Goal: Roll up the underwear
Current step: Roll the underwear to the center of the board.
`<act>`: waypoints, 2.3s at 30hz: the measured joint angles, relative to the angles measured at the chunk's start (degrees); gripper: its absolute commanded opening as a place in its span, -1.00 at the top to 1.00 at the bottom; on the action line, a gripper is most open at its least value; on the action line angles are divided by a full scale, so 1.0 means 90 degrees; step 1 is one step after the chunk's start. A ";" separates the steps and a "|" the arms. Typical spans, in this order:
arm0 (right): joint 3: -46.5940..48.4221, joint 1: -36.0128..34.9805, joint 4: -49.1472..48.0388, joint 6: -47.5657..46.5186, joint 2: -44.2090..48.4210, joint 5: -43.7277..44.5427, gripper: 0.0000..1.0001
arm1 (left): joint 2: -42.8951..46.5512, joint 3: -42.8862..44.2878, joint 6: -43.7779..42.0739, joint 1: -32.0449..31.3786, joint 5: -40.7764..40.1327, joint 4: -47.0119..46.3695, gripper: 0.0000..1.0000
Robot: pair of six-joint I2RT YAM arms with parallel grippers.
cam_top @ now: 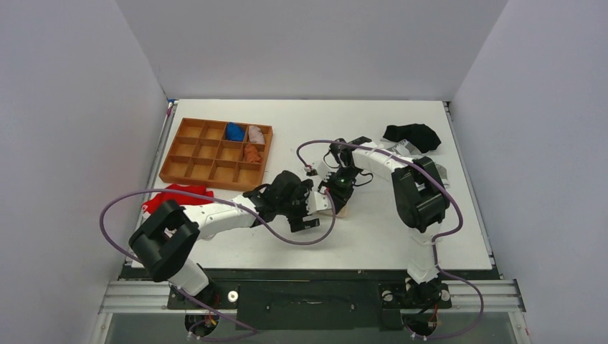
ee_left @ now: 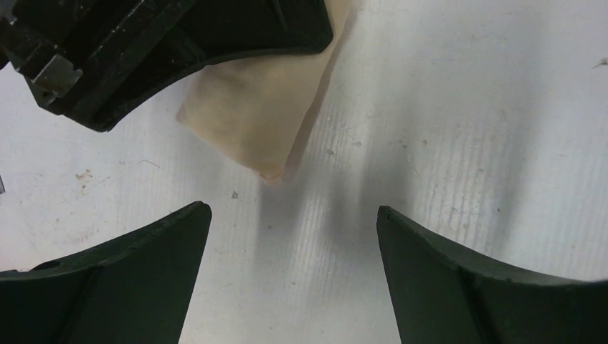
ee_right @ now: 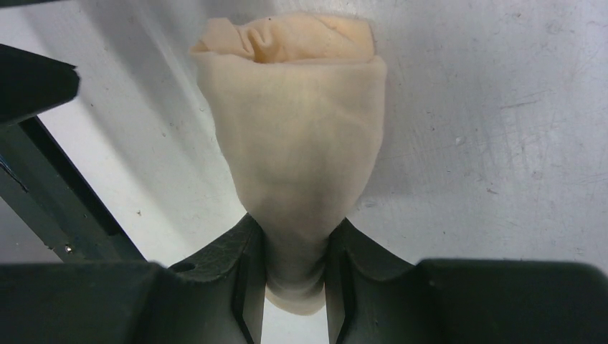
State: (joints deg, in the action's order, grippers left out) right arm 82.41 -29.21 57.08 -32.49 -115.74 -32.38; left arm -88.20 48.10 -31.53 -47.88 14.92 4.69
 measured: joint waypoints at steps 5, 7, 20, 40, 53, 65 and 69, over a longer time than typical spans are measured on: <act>0.0029 0.0000 0.0032 0.0000 -0.0022 -0.0002 1.00 | -0.0202 -0.0262 -0.0172 -0.0126 -0.0214 -0.0845 -0.71; 0.0041 0.0000 0.0046 0.0000 -0.0032 -0.0002 1.00 | -0.0287 -0.0304 -0.0243 -0.0148 -0.0250 -0.1129 -0.71; 0.0046 0.0000 0.0066 -0.0102 -0.0034 -0.0022 1.00 | -0.0838 -0.0311 -0.0270 -0.0219 -0.0177 -0.2108 -0.71; 0.0163 0.0078 0.0287 -0.0362 -0.0143 -0.0175 1.00 | -0.1460 -0.0291 -0.0192 -0.0204 -0.0177 -0.2929 -0.58; 0.0131 0.0209 0.0680 -0.0624 -0.0182 -0.0257 1.00 | -0.1702 -0.0134 -0.0068 -0.0214 0.0058 -0.3058 -0.47; 0.0080 0.0420 0.1039 -0.0656 -0.0253 -0.0457 1.00 | -0.1892 -0.0090 0.0219 -0.0452 0.0063 -0.3415 -0.51; 0.0080 0.0442 0.1105 -0.0673 -0.0274 -0.0466 1.00 | -0.1897 -0.0087 0.0236 -0.0488 0.0051 -0.3422 -0.50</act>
State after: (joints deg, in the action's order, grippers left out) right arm 83.13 -25.23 67.02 -38.54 -118.21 -36.58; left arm -105.27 47.31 -29.41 -52.27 15.38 -26.11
